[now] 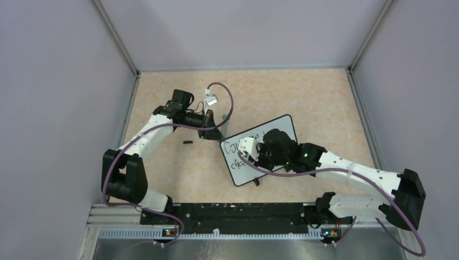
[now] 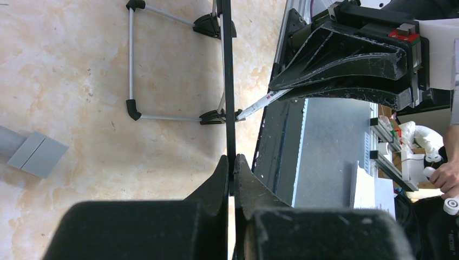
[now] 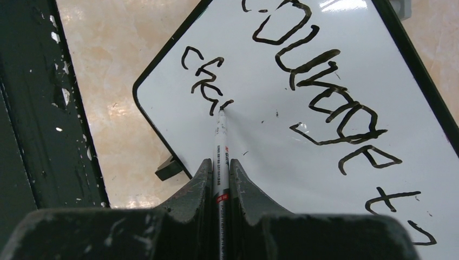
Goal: Write a sentence on the whiteboard
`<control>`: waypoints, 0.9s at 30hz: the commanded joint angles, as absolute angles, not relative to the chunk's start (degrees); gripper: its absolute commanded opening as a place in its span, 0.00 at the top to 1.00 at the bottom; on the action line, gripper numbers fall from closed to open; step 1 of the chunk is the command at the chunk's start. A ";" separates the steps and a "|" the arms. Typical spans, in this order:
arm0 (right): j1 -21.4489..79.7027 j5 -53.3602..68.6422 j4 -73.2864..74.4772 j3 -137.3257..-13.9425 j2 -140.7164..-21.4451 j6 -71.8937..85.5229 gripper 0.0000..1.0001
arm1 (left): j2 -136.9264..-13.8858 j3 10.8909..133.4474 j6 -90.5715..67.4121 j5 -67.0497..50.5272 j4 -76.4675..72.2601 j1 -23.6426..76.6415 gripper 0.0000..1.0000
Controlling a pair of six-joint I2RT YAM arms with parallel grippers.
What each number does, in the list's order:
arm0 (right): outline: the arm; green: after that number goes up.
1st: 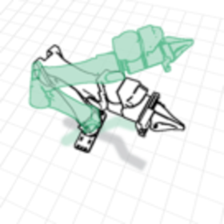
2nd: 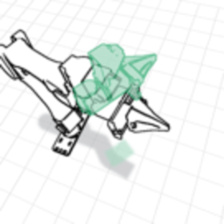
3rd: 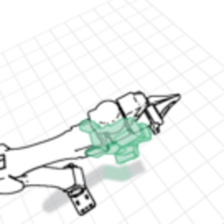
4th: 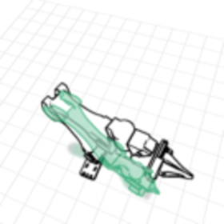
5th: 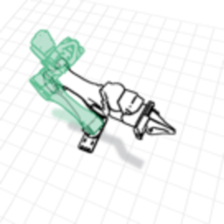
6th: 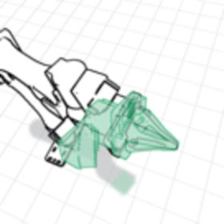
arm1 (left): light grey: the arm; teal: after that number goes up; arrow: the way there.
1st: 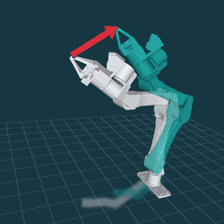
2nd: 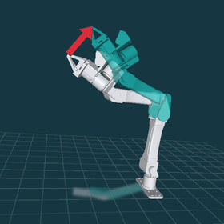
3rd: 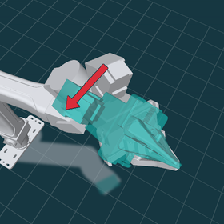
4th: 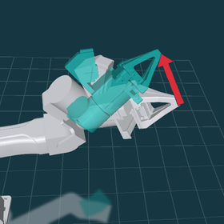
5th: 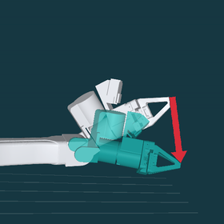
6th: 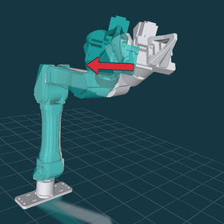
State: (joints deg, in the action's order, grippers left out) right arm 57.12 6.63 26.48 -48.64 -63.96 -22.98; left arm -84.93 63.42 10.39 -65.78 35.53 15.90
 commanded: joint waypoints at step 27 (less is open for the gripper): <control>54.84 1.04 23.23 -49.37 -61.74 -21.40 1.00 | -86.07 63.24 11.64 -64.62 34.98 16.61 1.00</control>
State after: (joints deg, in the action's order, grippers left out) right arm 56.86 5.32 24.49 -48.64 -63.77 -20.80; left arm -84.93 63.42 10.39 -65.65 35.51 15.90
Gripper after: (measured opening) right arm 0.100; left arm 0.012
